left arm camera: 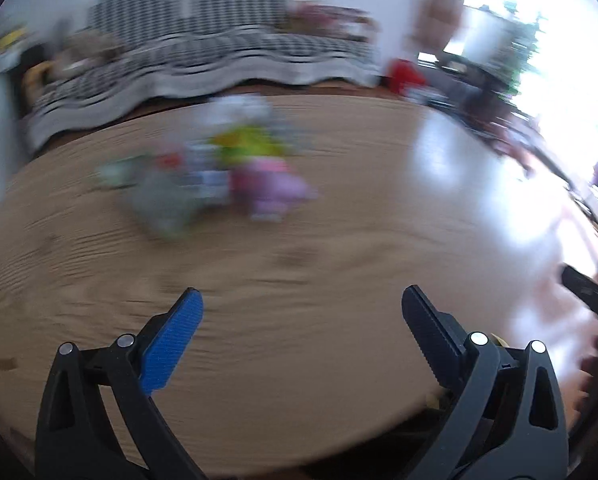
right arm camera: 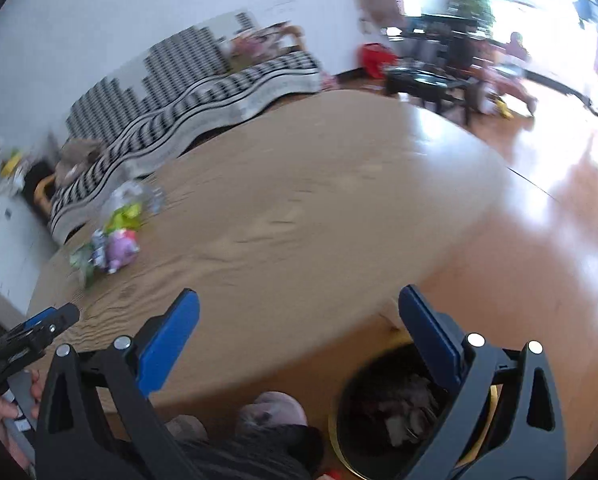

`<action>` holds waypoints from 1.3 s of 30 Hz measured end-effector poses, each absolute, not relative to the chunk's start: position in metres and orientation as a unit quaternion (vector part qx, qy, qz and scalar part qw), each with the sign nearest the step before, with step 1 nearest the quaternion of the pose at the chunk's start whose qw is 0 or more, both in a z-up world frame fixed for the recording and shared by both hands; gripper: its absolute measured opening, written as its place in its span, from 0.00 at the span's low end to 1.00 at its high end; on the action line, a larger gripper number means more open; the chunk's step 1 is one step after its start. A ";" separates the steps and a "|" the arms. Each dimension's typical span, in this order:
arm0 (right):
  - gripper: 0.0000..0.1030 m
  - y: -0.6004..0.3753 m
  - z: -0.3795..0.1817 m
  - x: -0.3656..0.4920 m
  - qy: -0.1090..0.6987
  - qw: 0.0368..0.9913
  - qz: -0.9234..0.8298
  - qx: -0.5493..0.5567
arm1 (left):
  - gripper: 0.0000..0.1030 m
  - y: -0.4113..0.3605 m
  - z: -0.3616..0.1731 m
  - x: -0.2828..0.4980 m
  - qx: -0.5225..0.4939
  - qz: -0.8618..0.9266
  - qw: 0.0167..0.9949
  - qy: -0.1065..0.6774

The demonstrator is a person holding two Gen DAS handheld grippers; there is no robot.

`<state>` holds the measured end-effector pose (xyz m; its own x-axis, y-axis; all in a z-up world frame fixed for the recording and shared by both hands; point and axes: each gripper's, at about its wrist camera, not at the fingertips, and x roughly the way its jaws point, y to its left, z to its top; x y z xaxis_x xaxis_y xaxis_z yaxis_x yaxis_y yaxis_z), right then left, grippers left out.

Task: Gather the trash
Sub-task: 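Move both open tools back over the remaining trash on the table, then grasp the white-and-green paper box with left tool while right grasps the pink toy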

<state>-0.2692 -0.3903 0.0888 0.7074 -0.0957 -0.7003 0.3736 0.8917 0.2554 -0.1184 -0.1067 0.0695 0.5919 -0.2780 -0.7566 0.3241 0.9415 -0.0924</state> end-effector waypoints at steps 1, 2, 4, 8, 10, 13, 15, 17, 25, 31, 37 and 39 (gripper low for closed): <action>0.93 -0.381 0.090 -0.255 0.362 0.905 -0.122 0.186 | 0.94 -0.091 0.066 -0.105 0.025 -0.147 0.893 0.424; 0.93 -0.372 0.090 -0.243 0.363 0.907 -0.114 0.178 | 0.94 -0.079 0.063 -0.092 0.027 -0.126 0.895 0.428; 0.93 -0.352 0.093 -0.217 0.361 0.913 -0.094 0.166 | 0.94 -0.065 0.061 -0.069 0.031 -0.098 0.896 0.432; 0.93 -0.319 0.094 -0.188 0.353 0.921 -0.064 0.150 | 0.94 -0.066 0.050 -0.021 0.045 -0.089 0.891 0.444; 0.93 -0.310 0.094 -0.178 0.354 0.923 -0.055 0.141 | 0.94 -0.067 0.044 0.003 0.048 -0.084 0.888 0.450; 0.93 -0.297 0.086 -0.164 0.369 0.922 -0.045 0.113 | 0.94 -0.070 0.037 0.023 0.041 -0.088 0.884 0.457; 0.93 -0.295 0.084 -0.156 0.375 0.920 -0.039 0.107 | 0.94 -0.072 0.031 0.024 0.041 -0.085 0.884 0.457; 0.93 -0.296 0.081 -0.148 0.375 0.920 -0.040 0.105 | 0.94 -0.063 0.021 0.028 0.032 -0.077 0.881 0.466; 0.93 -0.273 0.084 -0.107 0.363 0.928 -0.033 0.071 | 0.94 -0.010 0.016 0.019 0.020 -0.052 0.880 0.471; 0.93 -0.232 0.060 -0.046 0.399 0.916 -0.010 0.045 | 0.94 0.007 0.022 0.020 -0.002 -0.057 0.886 0.459; 0.93 -0.206 0.034 -0.009 0.440 0.898 0.005 0.016 | 0.94 -0.018 0.012 0.036 0.017 -0.079 0.880 0.468; 0.93 -0.200 0.027 -0.001 0.450 0.893 0.008 0.008 | 0.94 -0.025 0.008 0.043 0.016 -0.085 0.876 0.474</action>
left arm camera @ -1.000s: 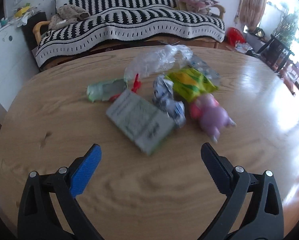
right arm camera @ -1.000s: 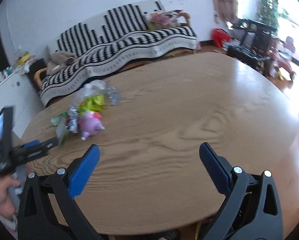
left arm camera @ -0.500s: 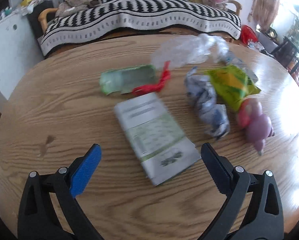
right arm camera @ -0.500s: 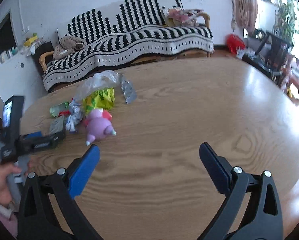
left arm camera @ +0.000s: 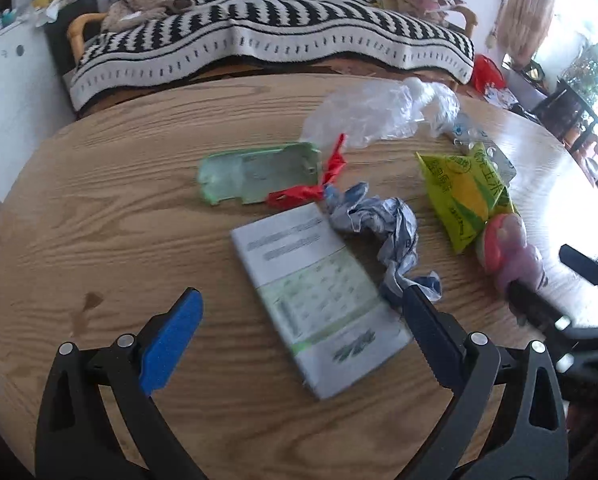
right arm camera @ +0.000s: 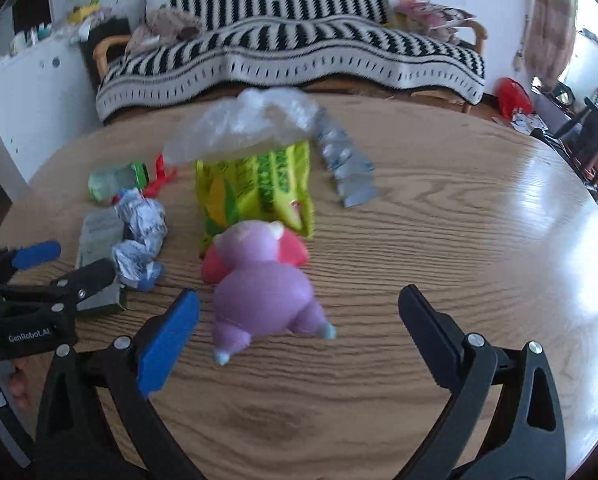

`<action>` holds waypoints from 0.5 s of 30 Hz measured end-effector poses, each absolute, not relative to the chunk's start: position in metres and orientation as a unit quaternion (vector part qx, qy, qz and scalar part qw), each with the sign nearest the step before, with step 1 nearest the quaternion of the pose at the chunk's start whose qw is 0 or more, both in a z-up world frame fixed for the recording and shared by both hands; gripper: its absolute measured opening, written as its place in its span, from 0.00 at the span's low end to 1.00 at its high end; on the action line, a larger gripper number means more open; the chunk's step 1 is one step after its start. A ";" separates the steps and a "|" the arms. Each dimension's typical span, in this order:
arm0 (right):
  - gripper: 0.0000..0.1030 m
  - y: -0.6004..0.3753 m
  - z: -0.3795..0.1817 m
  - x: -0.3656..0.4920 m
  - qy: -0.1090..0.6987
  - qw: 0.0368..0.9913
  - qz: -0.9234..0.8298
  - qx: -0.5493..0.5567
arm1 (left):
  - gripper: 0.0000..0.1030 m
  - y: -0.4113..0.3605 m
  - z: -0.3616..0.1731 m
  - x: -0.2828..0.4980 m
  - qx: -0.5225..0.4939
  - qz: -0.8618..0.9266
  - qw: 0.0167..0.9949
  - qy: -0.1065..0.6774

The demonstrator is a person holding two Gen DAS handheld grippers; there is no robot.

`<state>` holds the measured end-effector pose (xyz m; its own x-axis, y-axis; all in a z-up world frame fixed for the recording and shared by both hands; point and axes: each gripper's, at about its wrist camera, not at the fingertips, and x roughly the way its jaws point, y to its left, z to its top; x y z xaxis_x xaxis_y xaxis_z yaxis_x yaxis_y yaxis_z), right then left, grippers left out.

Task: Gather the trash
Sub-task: 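Grasp the white-and-green paper box with left tool while right grasps the pink toy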

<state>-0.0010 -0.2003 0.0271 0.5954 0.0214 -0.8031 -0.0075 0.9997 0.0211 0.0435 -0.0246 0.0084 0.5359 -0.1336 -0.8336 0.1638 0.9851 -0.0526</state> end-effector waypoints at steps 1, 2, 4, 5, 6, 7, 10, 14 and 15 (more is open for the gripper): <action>0.93 -0.199 0.024 0.004 0.454 0.891 0.009 0.004 | 0.94 -0.027 0.007 0.046 0.016 -0.085 0.875 0.476; 0.93 -0.198 0.022 0.008 0.456 0.890 0.010 0.002 | 0.94 -0.027 0.006 0.046 0.018 -0.083 0.875 0.477; 0.93 -0.197 0.017 0.015 0.459 0.888 0.011 -0.007 | 0.94 -0.028 0.002 0.049 0.026 -0.073 0.873 0.481; 0.93 -0.196 0.014 0.017 0.462 0.887 0.014 -0.010 | 0.94 -0.027 0.001 0.050 0.026 -0.073 0.872 0.484; 0.93 -0.196 0.010 0.019 0.468 0.884 0.016 -0.012 | 0.94 -0.026 -0.001 0.050 0.027 -0.071 0.871 0.486; 0.94 -0.198 0.008 0.018 0.463 0.886 0.023 -0.004 | 0.94 -0.023 -0.002 0.051 0.030 -0.068 0.870 0.487; 0.95 -0.198 0.006 0.017 0.463 0.886 0.028 -0.008 | 0.94 -0.012 -0.003 0.052 0.030 -0.055 0.875 0.481; 0.95 -0.199 0.006 0.017 0.463 0.886 0.029 -0.006 | 0.94 -0.004 -0.005 0.053 0.034 -0.044 0.879 0.473; 0.95 -0.198 0.006 0.017 0.463 0.886 0.029 -0.007 | 0.94 -0.004 -0.005 0.052 0.034 -0.044 0.881 0.471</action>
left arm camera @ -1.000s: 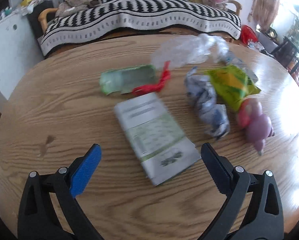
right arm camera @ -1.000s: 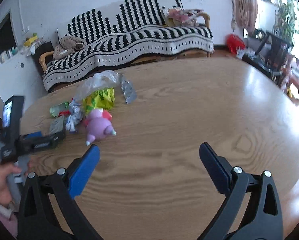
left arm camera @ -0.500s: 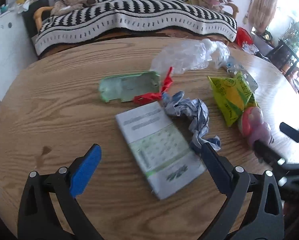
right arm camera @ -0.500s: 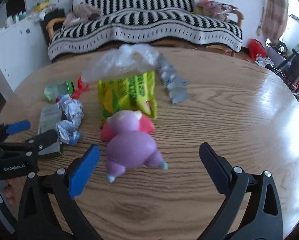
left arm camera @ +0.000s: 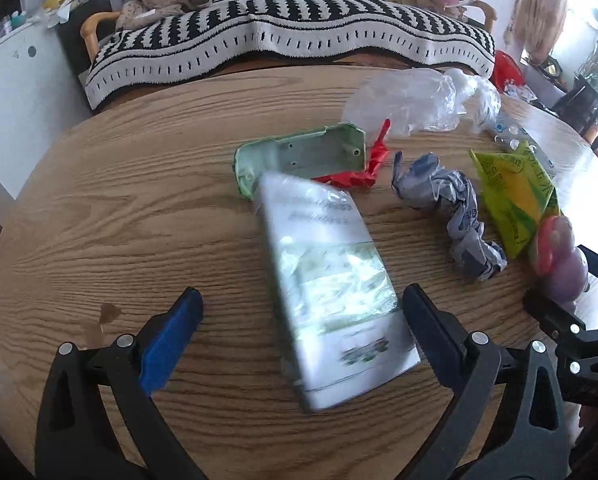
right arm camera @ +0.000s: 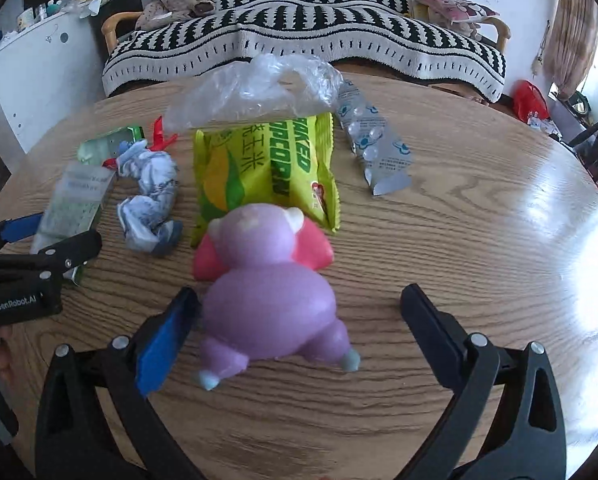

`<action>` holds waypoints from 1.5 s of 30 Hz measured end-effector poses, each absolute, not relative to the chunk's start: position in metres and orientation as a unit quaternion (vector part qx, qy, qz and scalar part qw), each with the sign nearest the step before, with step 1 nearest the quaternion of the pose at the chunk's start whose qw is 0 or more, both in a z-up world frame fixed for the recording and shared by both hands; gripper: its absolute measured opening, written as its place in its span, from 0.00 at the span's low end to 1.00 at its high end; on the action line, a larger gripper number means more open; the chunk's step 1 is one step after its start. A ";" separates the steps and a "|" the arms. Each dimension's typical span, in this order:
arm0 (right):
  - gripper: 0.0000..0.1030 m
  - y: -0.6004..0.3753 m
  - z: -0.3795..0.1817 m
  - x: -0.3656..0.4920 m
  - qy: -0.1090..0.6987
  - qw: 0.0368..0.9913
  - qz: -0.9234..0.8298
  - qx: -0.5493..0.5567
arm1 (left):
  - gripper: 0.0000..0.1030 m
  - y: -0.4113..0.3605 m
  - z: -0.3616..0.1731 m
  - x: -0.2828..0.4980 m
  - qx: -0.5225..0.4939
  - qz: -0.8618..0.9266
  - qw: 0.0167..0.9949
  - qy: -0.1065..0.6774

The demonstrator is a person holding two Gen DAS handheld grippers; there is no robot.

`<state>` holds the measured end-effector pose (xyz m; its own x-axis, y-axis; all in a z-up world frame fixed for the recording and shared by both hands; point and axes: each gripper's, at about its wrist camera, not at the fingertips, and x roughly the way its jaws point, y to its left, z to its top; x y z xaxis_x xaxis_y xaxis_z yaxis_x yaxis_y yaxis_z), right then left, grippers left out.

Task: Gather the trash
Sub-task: 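Grasp the white-and-green paper box with left tool while right grasps the pink toy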

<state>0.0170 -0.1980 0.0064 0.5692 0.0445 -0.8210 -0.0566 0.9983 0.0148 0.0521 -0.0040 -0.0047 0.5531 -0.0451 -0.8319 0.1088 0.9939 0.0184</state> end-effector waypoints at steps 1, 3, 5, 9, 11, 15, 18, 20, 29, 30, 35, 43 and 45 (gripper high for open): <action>0.95 -0.198 0.006 0.017 0.463 0.886 0.029 -0.006 | 0.94 -0.004 -0.005 0.052 0.033 -0.044 0.882 0.468; 0.95 -0.198 0.007 0.017 0.463 0.886 0.029 -0.006 | 0.94 -0.004 -0.006 0.050 0.029 -0.042 0.885 0.462; 0.95 -0.198 0.007 0.017 0.463 0.886 0.029 -0.006 | 0.94 -0.004 -0.006 0.050 0.028 -0.039 0.889 0.456; 0.95 -0.198 0.007 0.017 0.463 0.886 0.029 -0.007 | 0.94 -0.002 -0.006 0.052 0.031 -0.045 0.889 0.456; 0.93 -0.197 0.007 0.017 0.463 0.886 0.030 -0.007 | 0.94 -0.002 -0.006 0.052 0.032 -0.047 0.888 0.457; 0.52 -0.189 0.013 0.006 0.441 0.896 0.049 -0.017 | 0.54 -0.001 0.002 0.051 0.036 -0.048 0.892 0.449; 0.48 -0.191 0.012 0.001 0.440 0.897 0.052 -0.007 | 0.53 0.002 0.005 0.049 0.021 -0.066 0.891 0.449; 0.47 -0.197 0.013 -0.003 0.437 0.898 0.052 0.015 | 0.53 0.002 0.010 0.045 0.029 -0.067 0.895 0.440; 0.46 -0.231 0.026 -0.012 0.407 0.909 0.014 0.091 | 0.53 0.011 0.014 0.045 0.007 -0.076 0.894 0.442; 0.46 -0.233 0.024 -0.011 0.412 0.907 0.010 0.092 | 0.54 0.010 0.014 0.045 0.008 -0.078 0.893 0.443; 0.46 -0.238 0.032 -0.013 0.406 0.906 0.017 0.116 | 0.54 0.010 0.017 0.043 0.002 -0.081 0.895 0.440; 0.46 -0.258 0.072 -0.042 0.358 0.922 0.005 0.149 | 0.54 -0.024 0.053 0.004 -0.003 -0.125 0.909 0.396; 0.46 -0.273 0.086 -0.063 0.343 0.924 -0.005 0.168 | 0.53 -0.044 0.063 -0.005 0.011 -0.138 0.911 0.389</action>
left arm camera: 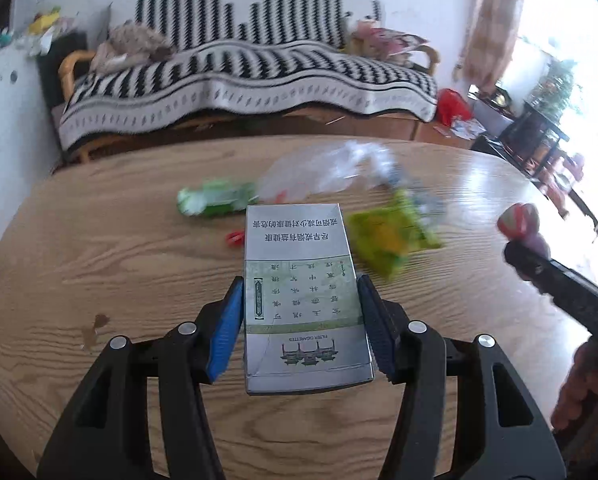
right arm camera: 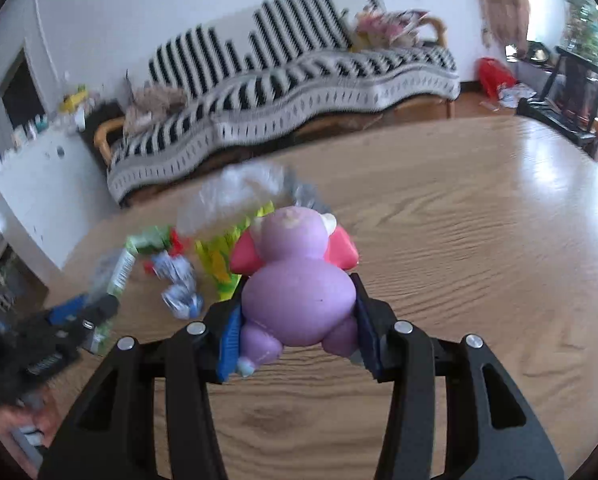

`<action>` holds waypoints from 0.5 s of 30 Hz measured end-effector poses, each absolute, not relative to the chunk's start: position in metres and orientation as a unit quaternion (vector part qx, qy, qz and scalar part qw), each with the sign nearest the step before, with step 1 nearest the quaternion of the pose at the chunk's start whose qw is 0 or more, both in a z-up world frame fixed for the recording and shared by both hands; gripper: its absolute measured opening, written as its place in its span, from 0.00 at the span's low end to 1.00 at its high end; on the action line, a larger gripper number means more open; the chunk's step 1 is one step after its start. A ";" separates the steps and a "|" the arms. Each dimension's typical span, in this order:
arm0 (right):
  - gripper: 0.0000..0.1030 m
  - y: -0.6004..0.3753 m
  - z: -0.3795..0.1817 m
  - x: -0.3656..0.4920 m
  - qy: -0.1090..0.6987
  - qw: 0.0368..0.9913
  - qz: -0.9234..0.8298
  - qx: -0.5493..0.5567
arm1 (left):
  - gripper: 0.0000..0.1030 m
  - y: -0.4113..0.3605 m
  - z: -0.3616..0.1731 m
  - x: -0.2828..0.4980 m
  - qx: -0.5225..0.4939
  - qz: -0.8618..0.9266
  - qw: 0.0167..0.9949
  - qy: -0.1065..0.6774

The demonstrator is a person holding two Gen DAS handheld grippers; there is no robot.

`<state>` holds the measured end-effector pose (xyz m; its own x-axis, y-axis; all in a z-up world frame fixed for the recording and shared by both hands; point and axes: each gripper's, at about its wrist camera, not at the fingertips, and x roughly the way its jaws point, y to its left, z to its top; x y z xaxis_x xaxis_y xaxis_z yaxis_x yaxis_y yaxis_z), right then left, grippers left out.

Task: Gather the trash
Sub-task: 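Grasp the white-and-green paper box with left tool while right grasps the pink toy, then carry the paper box and pink toy over the black bin and open both tools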

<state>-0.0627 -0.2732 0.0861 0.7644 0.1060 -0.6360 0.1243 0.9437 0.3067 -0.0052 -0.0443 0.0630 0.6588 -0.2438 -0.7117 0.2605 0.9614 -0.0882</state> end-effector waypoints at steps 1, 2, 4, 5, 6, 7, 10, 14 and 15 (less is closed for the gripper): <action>0.46 -0.282 0.093 -0.076 0.336 0.925 -0.012 0.177 | 0.53 -0.052 0.068 -0.010 0.013 -0.146 0.910 0.387; 0.46 -0.292 0.099 -0.089 0.330 0.927 -0.020 0.179 | 0.53 -0.062 0.073 -0.018 0.013 -0.156 0.910 0.385; 0.46 -0.309 0.111 -0.114 0.320 0.930 -0.036 0.180 | 0.54 -0.083 0.085 -0.035 0.019 -0.177 0.908 0.380; 0.46 -0.318 0.115 -0.124 0.316 0.930 -0.043 0.182 | 0.54 -0.095 0.091 -0.045 0.026 -0.187 0.907 0.376; 0.46 -0.332 0.124 -0.142 0.307 0.931 -0.054 0.188 | 0.54 -0.112 0.099 -0.058 0.036 -0.202 0.906 0.370; 0.46 -0.341 0.129 -0.155 0.300 0.932 -0.060 0.192 | 0.54 -0.121 0.105 -0.066 0.041 -0.211 0.905 0.367; 0.46 -0.369 0.147 -0.197 0.280 0.937 -0.079 0.192 | 0.54 -0.162 0.125 -0.103 0.058 -0.251 0.899 0.354; 0.47 -0.413 0.158 -0.261 0.267 0.935 -0.115 0.200 | 0.54 -0.225 0.134 -0.155 0.100 -0.312 0.879 0.346; 0.47 -0.422 0.157 -0.273 0.267 0.933 -0.122 0.208 | 0.54 -0.241 0.132 -0.166 0.110 -0.326 0.872 0.348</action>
<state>-0.2726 -0.4219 0.1570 0.8276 -0.1173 -0.5490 0.3390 0.8839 0.3222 -0.1659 -0.2410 0.1324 0.5445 -0.4919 -0.6794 0.6456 0.7629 -0.0350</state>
